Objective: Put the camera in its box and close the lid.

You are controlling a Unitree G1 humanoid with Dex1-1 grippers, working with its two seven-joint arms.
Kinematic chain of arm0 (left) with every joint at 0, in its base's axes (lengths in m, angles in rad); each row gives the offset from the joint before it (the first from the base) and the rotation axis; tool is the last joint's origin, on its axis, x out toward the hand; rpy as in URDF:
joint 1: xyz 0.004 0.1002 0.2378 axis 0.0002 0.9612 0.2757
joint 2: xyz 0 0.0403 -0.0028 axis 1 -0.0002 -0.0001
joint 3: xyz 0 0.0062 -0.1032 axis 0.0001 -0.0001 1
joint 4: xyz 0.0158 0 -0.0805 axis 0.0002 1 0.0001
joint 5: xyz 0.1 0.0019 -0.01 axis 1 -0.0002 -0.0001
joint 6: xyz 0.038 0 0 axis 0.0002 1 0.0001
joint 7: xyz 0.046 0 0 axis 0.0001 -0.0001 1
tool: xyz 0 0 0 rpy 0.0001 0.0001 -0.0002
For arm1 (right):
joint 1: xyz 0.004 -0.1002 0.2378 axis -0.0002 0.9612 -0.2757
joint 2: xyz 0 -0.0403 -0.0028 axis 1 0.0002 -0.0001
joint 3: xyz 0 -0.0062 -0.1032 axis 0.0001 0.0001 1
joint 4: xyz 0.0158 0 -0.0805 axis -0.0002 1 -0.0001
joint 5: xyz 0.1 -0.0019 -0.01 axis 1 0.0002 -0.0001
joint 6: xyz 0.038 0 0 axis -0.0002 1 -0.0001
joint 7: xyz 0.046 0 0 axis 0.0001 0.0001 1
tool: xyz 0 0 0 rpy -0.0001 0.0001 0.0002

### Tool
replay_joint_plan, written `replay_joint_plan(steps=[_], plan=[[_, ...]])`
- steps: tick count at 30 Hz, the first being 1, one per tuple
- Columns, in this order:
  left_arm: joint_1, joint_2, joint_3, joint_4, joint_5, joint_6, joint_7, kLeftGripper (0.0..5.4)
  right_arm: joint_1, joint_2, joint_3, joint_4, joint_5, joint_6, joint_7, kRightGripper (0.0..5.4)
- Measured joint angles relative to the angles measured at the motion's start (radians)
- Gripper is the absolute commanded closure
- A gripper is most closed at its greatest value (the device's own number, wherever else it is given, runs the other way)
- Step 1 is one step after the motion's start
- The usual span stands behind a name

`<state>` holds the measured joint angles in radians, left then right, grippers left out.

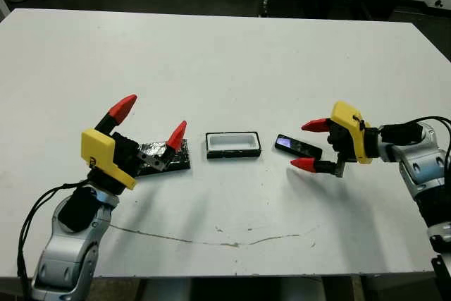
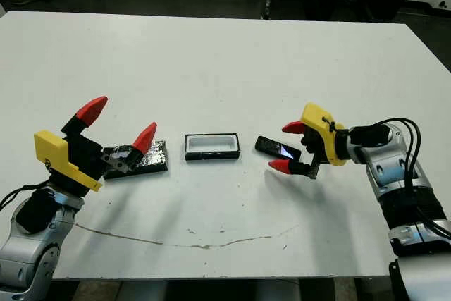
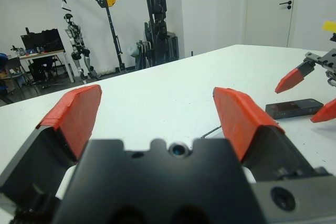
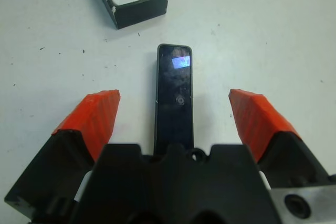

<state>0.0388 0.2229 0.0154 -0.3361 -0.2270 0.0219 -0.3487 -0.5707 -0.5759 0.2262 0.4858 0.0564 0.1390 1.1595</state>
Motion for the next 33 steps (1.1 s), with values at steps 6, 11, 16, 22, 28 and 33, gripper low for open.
replay_joint_plan(steps=[6,11,16,22,28,33], plan=[[0.0,-0.001,-0.001,0.0,-0.001,0.0,0.0,0.0,0.017,0.006,0.008,0.0,-0.007,-0.001,-0.003,0.19],[0.001,-0.001,-0.001,0.0,-0.001,0.0,0.0,0.0,0.042,0.025,-0.012,-0.006,0.01,-0.006,-0.032,0.74],[0.001,-0.001,-0.001,0.0,-0.002,0.0,0.0,0.0,0.064,0.049,-0.037,-0.003,0.026,-0.009,-0.07,1.36],[0.01,-0.001,-0.001,0.0,-0.002,0.0,0.0,0.0,0.074,0.073,-0.047,0.0,0.027,-0.007,-0.104,2.2],[0.018,-0.001,-0.001,-0.001,-0.004,0.001,-0.001,0.0,0.079,0.081,-0.043,0.016,0.026,-0.047,-0.11,3.0],[0.019,-0.001,-0.001,-0.001,-0.003,0.0,0.0,0.0,0.091,0.081,-0.036,-0.011,0.026,-0.041,-0.113,3.66]])
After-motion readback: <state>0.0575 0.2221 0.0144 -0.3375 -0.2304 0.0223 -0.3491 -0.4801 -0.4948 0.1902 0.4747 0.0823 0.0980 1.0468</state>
